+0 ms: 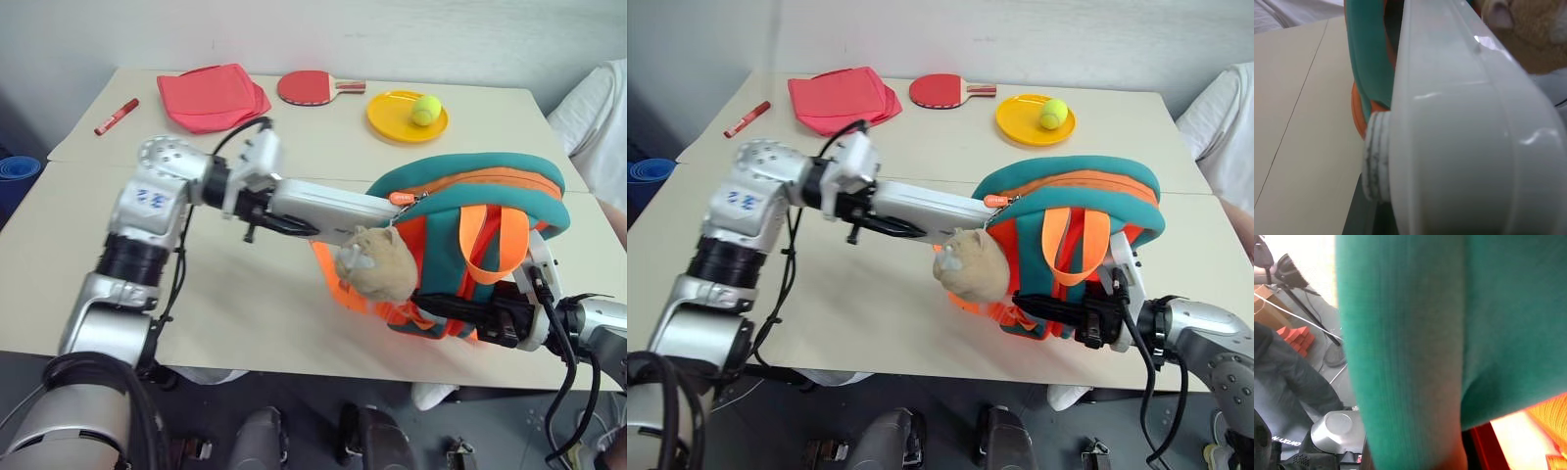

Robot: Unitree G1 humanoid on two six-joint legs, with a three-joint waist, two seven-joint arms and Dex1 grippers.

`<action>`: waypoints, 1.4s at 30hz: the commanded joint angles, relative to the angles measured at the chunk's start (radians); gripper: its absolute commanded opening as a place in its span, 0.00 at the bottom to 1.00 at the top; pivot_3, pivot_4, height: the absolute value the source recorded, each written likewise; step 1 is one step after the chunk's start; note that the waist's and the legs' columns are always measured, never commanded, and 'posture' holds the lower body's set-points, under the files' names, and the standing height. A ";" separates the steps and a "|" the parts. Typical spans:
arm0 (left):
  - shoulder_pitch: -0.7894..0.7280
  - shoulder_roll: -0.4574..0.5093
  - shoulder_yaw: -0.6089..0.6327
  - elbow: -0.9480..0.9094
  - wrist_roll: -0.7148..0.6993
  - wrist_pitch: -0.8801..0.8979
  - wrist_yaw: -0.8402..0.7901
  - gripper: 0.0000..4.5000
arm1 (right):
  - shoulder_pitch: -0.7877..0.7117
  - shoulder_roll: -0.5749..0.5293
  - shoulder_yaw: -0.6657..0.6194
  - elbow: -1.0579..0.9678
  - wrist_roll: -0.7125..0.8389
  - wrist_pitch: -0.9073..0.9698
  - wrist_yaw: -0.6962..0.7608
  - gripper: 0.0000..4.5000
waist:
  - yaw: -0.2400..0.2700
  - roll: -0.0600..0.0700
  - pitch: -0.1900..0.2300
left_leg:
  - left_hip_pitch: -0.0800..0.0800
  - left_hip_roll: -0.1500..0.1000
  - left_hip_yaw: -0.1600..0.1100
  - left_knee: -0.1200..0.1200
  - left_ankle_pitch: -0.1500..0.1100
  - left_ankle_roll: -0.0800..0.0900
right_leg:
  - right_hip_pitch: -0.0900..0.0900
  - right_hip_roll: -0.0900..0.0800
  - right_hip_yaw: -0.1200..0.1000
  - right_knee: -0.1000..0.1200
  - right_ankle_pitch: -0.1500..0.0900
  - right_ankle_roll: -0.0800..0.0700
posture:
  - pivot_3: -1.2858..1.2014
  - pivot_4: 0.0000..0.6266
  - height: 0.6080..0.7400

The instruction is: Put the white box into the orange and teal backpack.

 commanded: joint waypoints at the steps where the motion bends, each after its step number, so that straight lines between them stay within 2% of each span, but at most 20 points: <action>1: -0.064 -0.136 -0.021 0.037 0.026 0.012 0.110 0.28 | -0.025 0.003 0.011 0.002 -0.003 -0.014 0.015 0.01 | 0.000 0.000 0.000 | 0.000 0.000 0.000 0.000 0.000 0.000 | 0.000 0.000 0.000 0.000 0.000 0.000 | 0.52 0.24 1.00; 5: -0.070 -0.276 -0.034 0.065 0.042 0.018 0.186 0.28 | -0.036 0.028 0.038 0.005 -0.025 -0.029 0.012 0.01 | -0.004 0.000 0.000 | -0.001 0.000 0.000 0.001 0.000 0.001 | 0.000 -0.001 0.000 0.000 0.001 0.002 | 0.52 0.24 1.00; 9: -0.024 -0.318 -0.024 0.036 0.029 0.061 0.205 0.28 | -0.034 0.052 0.056 -0.007 -0.041 -0.039 -0.005 0.01 | -0.007 0.000 0.000 | -0.001 0.001 0.001 0.000 0.001 0.000 | -0.002 -0.001 0.001 0.000 0.001 0.002 | 0.52 0.24 1.00; 11: -0.006 -0.308 -0.012 0.040 0.047 0.061 0.238 0.44 | -0.030 0.062 0.058 -0.016 -0.048 -0.041 -0.018 0.00 | -0.006 0.000 0.000 | 0.000 0.002 0.001 0.000 0.002 -0.001 | -0.002 -0.001 0.001 0.000 0.001 0.002 | 0.52 0.24 1.00; 13: 0.013 -0.290 0.013 0.038 0.032 0.047 0.228 0.54 | -0.027 0.071 0.056 -0.022 -0.052 -0.041 -0.033 0.00 | -0.006 0.000 0.000 | 0.000 0.002 0.000 0.000 0.002 -0.001 | -0.001 -0.001 0.001 0.000 0.001 0.001 | 0.52 0.24 1.00; 17: 0.069 -0.211 0.146 0.023 -0.095 -0.038 0.101 0.78 | -0.027 0.079 0.055 -0.031 -0.055 -0.039 -0.058 0.00 | -0.012 0.000 0.000 | 0.000 0.002 0.001 0.000 0.002 -0.001 | -0.002 -0.002 0.002 0.001 0.001 0.001 | 0.52 0.24 1.00; 19: 0.095 -0.129 0.199 0.053 -0.125 -0.091 0.026 0.78 | -0.034 0.083 0.057 -0.032 -0.058 -0.042 -0.069 0.00 | -0.020 0.000 0.000 | 0.001 0.003 0.001 -0.001 0.003 -0.003 | -0.002 -0.002 0.002 0.001 0.000 0.000 | 0.52 0.24 1.00; 23: 0.141 -0.009 0.227 0.070 -0.130 -0.121 -0.062 0.78 | -0.047 0.086 0.060 -0.029 -0.066 -0.047 -0.081 0.00 | -0.024 0.000 0.000 | 0.001 0.003 0.000 -0.001 0.004 -0.004 | -0.002 -0.001 0.000 0.002 0.000 -0.001 | 0.52 0.24 1.00; 27: 0.236 0.066 0.247 -0.039 -0.167 -0.099 -0.103 0.78 | -0.063 0.086 0.069 -0.019 -0.072 -0.046 -0.083 0.00 | -0.024 0.000 0.000 | 0.001 0.001 0.000 0.000 0.003 -0.003 | -0.002 -0.001 0.001 0.002 0.000 -0.001 | 0.52 0.24 1.00; 36: 0.365 -0.013 0.249 -0.397 -0.281 0.028 0.069 0.78 | -0.095 0.082 0.088 0.001 -0.079 -0.035 -0.071 0.00 | -0.006 0.000 0.000 | 0.000 0.001 0.000 0.002 0.002 -0.001 | 0.000 -0.003 0.002 0.001 0.001 0.001 | 0.52 0.24 1.00; 42: 0.416 -0.078 0.211 -0.461 -0.263 0.021 0.169 0.78 | -0.086 0.083 0.088 -0.009 -0.069 -0.025 -0.083 0.00 | -0.006 0.000 0.000 | 0.002 0.002 0.001 0.001 0.003 -0.002 | 0.000 -0.002 0.003 0.002 0.001 0.001 | 0.52 0.24 1.00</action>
